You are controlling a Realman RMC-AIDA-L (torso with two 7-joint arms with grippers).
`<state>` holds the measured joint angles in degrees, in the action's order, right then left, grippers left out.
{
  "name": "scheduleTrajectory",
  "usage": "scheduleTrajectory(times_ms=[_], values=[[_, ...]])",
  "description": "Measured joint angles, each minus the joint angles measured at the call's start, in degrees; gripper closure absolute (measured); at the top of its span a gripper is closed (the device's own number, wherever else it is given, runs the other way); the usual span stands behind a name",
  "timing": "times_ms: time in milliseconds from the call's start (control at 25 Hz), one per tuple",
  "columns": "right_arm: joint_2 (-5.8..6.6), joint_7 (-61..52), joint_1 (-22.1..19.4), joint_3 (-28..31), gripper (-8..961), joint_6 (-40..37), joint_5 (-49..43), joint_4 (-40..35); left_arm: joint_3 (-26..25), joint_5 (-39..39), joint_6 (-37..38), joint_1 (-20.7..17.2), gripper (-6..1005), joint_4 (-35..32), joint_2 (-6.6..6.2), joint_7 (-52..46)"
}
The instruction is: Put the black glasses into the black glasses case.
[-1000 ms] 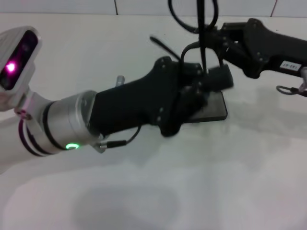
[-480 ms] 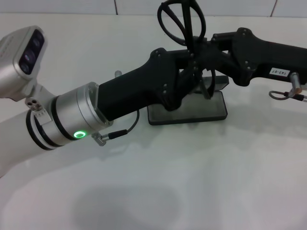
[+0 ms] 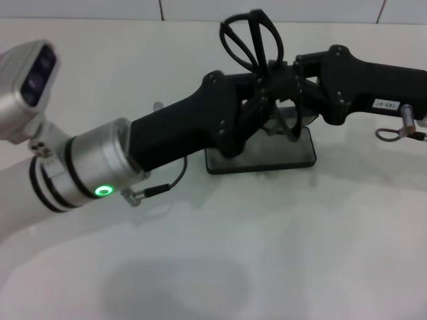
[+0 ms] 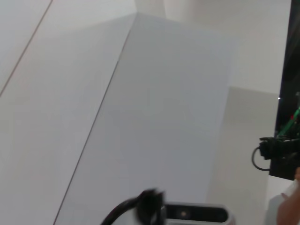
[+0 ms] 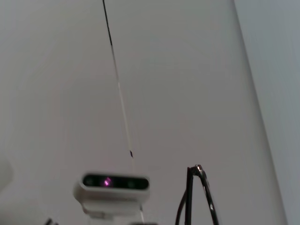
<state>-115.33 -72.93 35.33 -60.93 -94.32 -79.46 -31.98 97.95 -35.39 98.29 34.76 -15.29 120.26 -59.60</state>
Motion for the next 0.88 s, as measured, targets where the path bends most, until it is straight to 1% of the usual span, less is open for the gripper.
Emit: scheduleTrajectory(times_ms=[80,120,160,240,280,320,360,400,440,480,560,600,680,760,880], values=[[0.17,-0.6,-0.9,0.4,885,0.8,-1.6,-1.8,-0.1,-0.6,1.7,-0.8,986,0.0,-0.48,-0.2],[0.24,-1.2,-1.6,0.4,885,1.2,-2.8,-3.3,-0.2,-0.9,3.1,-1.4,986,-0.1,-0.98,-0.6],[0.37,-1.9,-2.5,0.4,885,1.5,-4.4,-5.3,-0.3,-1.2,4.2,-2.0,986,-0.1,-1.54,-0.9],[0.47,-3.5,-4.0,0.1,885,1.8,-8.5,-10.1,-0.4,-1.6,6.9,-3.6,986,-0.4,-3.09,-1.2],[0.36,-4.8,-4.7,-0.2,885,2.0,-11.4,-13.6,-0.4,-1.7,8.5,-5.0,986,-0.5,-4.39,-1.2],[0.11,-6.9,-5.7,-0.6,885,2.2,-15.4,-17.8,-0.4,-1.7,9.2,-5.9,986,-0.4,-5.27,-1.3],[-0.14,-8.5,-6.5,-1.1,885,2.5,-18.2,-21.7,-0.4,-1.7,9.2,-5.9,986,-0.4,-5.27,-1.3],[-0.47,-10.8,-7.4,-2.1,885,2.9,-21.5,-26.1,-0.6,-1.5,10.1,-7.4,986,-0.3,-6.55,-1.2],[-0.60,-13.3,-8.4,-3.9,885,3.3,-24.4,-31.4,-1.2,-1.1,10.3,-8.4,986,-0.2,-7.21,-1.2],[-0.57,-15.8,-8.9,-6.1,885,3.8,-26.8,-35.9,-1.7,-1.0,10.4,-9.1,986,-0.2,-7.51,-1.3],[-0.38,-19.8,-8.6,-9.8,885,4.5,-31.1,-42.6,-3.9,-1.1,10.4,-10.6,986,-0.3,-7.84,-1.2],[-0.35,-21.4,-8.3,-11.0,885,4.8,-33.1,-45.2,-4.9,-1.3,10.4,-11.1,986,-0.3,-7.85,-1.1],[-0.42,-25.3,-6.2,-14.5,885,5.3,-39.8,-50.0,-5.6,-1.6,10.4,-11.4,986,-0.2,-7.69,-0.9],[-0.54,-27.4,-3.4,-17.1,885,5.9,-44.7,-50.9,-5.6,-1.9,10.0,-11.2,986,0.0,-7.42,-0.6],[-0.54,-29.1,0.8,-20.7,885,8.5,-49.2,-48.5,-5.7,-2.9,9.4,-11.0,985,0.1,-6.82,0.1]])
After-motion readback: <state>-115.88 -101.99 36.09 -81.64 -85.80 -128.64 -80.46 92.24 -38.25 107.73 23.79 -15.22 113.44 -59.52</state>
